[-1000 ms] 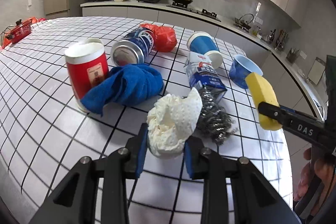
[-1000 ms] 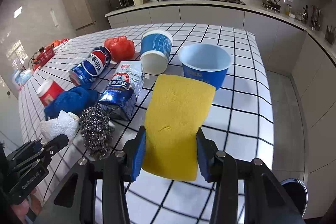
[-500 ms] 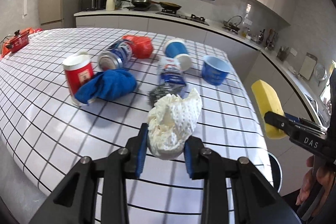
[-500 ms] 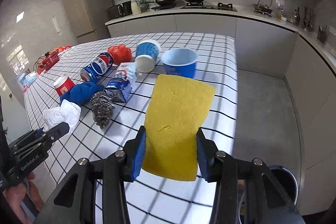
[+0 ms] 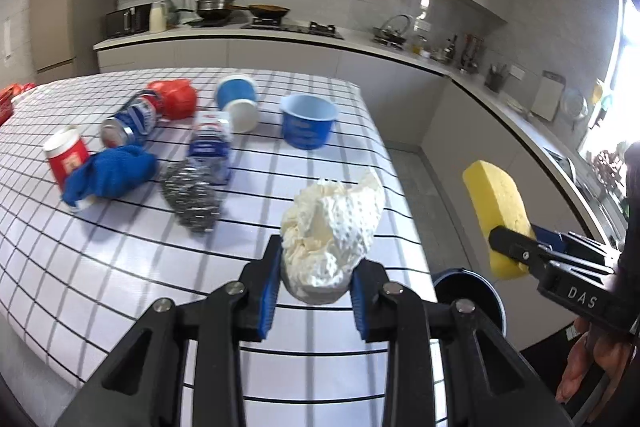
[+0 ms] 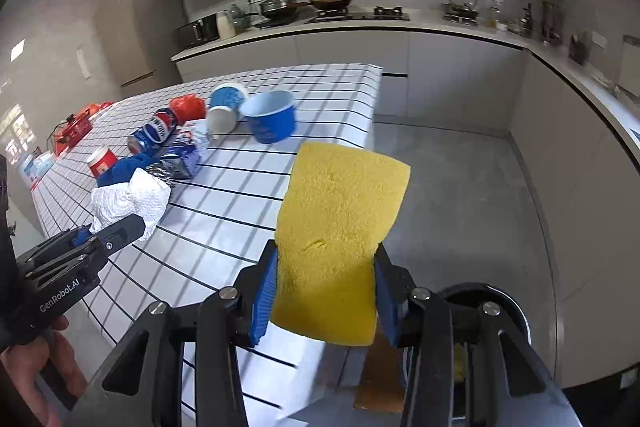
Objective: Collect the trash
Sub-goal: 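Carry the sponge and tissue over the bin and open both tools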
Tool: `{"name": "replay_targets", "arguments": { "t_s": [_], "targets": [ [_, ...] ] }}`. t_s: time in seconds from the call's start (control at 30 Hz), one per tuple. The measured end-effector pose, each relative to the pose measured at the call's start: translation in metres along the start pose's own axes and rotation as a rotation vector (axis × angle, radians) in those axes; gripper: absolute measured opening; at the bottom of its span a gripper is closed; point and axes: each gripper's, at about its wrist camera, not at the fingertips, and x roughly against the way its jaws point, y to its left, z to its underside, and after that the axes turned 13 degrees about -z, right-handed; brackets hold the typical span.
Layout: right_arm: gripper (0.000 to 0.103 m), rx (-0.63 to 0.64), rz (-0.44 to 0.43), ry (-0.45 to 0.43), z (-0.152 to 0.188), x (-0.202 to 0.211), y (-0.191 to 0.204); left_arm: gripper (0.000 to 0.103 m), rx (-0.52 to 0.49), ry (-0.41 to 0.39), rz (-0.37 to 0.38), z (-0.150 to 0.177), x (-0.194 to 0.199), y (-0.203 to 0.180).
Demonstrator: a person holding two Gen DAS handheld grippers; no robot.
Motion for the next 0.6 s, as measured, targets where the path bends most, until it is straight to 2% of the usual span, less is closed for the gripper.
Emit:
{"name": "replay_targets", "arguments": {
  "t_s": [0.6],
  "targets": [
    [0.046,-0.096,0.093,-0.013,0.039,0.064,-0.084,0.032,-0.112,0.024,0.117,0.019,0.007,-0.106]
  ]
}}
